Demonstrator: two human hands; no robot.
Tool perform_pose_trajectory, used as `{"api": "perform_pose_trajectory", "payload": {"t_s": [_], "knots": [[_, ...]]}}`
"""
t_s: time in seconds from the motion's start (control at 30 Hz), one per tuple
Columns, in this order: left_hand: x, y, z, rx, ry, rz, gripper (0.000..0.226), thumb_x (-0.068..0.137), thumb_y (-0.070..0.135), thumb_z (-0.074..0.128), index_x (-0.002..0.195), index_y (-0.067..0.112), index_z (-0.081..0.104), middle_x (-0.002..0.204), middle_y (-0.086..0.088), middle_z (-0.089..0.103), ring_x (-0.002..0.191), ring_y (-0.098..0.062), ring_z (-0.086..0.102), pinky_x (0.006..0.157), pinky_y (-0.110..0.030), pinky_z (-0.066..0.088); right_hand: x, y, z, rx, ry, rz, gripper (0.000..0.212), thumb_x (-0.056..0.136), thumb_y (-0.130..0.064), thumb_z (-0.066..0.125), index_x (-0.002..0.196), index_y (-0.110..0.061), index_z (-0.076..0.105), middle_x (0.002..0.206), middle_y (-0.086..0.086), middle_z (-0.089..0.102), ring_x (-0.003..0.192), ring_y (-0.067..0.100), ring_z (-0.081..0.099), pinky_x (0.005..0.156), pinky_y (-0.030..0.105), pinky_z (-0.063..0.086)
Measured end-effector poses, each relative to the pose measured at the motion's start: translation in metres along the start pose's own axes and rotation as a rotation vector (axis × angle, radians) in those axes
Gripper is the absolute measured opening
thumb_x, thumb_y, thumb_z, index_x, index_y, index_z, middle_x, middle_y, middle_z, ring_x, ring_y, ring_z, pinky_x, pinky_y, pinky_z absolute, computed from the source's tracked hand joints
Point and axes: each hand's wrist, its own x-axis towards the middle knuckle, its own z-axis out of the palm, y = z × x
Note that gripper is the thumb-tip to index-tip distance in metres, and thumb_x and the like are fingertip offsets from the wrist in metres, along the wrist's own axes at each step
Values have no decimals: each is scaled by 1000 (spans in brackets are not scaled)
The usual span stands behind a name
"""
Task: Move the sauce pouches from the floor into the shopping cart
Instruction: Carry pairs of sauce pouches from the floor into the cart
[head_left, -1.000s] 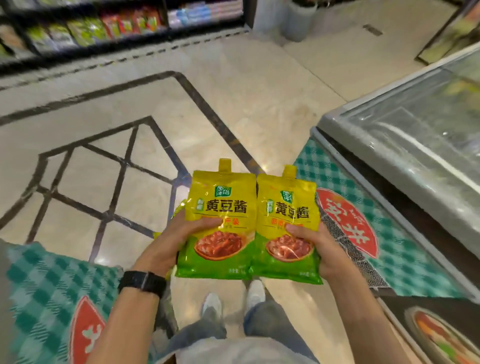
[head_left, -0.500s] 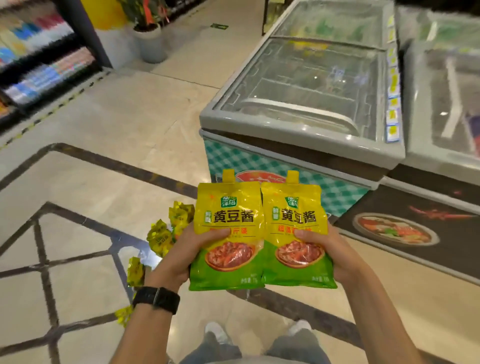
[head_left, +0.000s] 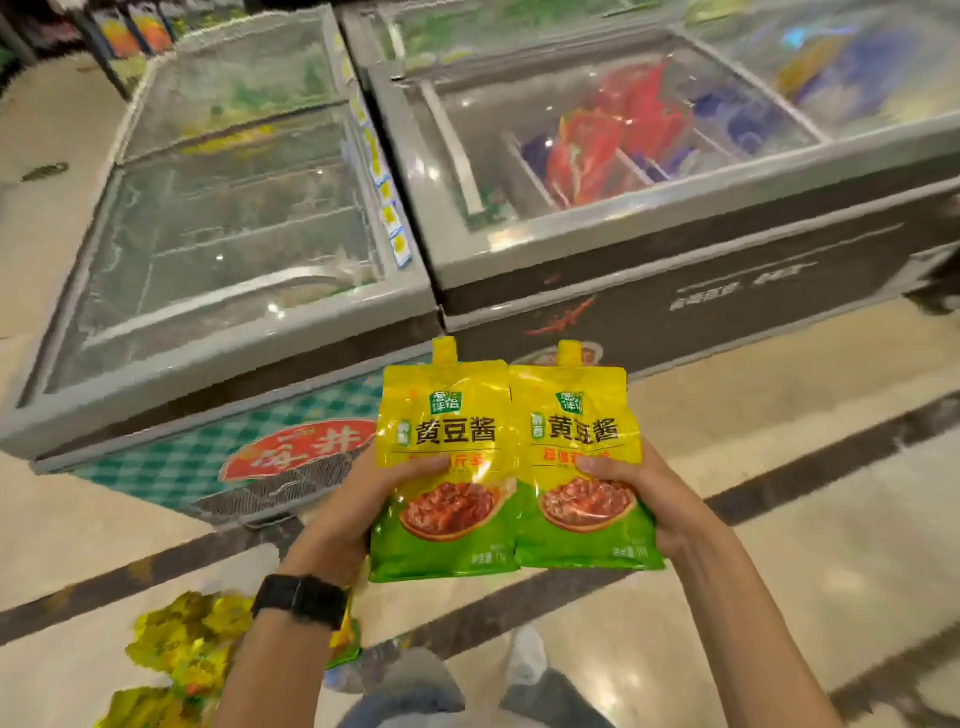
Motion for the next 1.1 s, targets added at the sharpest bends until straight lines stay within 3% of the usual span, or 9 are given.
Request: {"api": "perform_pose_trajectory", "payload": {"t_s": [0.1, 0.2, 0.3, 0.4, 0.53, 0.7, 0.87, 1.0, 1.1], "knots": [[44, 18, 61, 91, -143, -41, 65, 55, 25, 85, 117, 14, 70, 112, -14, 76, 96, -32, 75, 85, -43, 61, -17, -15, -52, 82, 151, -70, 107, 33, -27, 99, 128, -6, 56, 116, 20, 70, 99, 38, 70, 72, 41, 60], [91, 26, 124, 157, -271, -91, 60, 64, 18, 80, 123, 10, 67, 119, -19, 72, 106, -39, 70, 98, -53, 53, -33, -25, -105, 174, 294, -134, 107, 30, -28, 99, 127, -5, 58, 115, 20, 71, 97, 37, 71, 72, 40, 60], [138, 30, 187, 209, -470, -140, 63, 72, 19, 78, 132, 11, 63, 127, -19, 68, 117, -42, 65, 106, -59, 46, -47, -38, -153, 265, 432, -190, 106, 34, -26, 99, 129, -7, 56, 117, 20, 70, 101, 39, 69, 76, 43, 60], [190, 34, 252, 260, -618, -174, 56, 78, 18, 75, 133, 15, 63, 130, -17, 67, 119, -40, 64, 108, -59, 43, -54, -57, -200, 302, 554, -229, 78, 57, -10, 89, 128, -5, 57, 109, 17, 73, 90, 32, 73, 68, 37, 60], [257, 44, 349, 302, -745, -205, 54, 76, 14, 73, 130, 12, 65, 123, -17, 71, 112, -39, 68, 99, -52, 53, -51, -96, -266, 348, 701, -262, 66, 63, -7, 77, 126, -9, 58, 107, 15, 75, 88, 30, 74, 65, 35, 59], [331, 58, 470, 387, -868, -249, 78, 66, 19, 86, 137, 13, 56, 126, -17, 70, 112, -39, 69, 93, -49, 57, -50, -149, -345, 390, 850, -311, 98, 37, -26, 97, 126, -10, 58, 107, 14, 75, 90, 32, 74, 66, 36, 59], [374, 64, 599, 489, -1032, -304, 100, 37, 35, 101, 129, 15, 64, 119, -16, 73, 102, -36, 73, 80, -42, 61, -65, -180, -425, 515, 996, -400, 64, 59, -11, 79, 120, -15, 59, 101, 10, 77, 85, 28, 75, 66, 36, 60], [398, 53, 700, 550, -1104, -328, 89, 47, 31, 97, 128, 15, 65, 122, -17, 71, 107, -39, 71, 96, -50, 54, -72, -196, -506, 549, 1069, -416, 92, 41, -25, 96, 124, -15, 58, 107, 12, 75, 94, 33, 73, 77, 43, 59], [413, 43, 769, 564, -1100, -359, 73, 57, 24, 86, 127, 14, 66, 120, -17, 72, 104, -38, 72, 87, -47, 59, -78, -213, -571, 586, 1061, -415, 108, 29, -33, 100, 127, -15, 57, 114, 15, 72, 102, 37, 70, 89, 52, 54]]}}
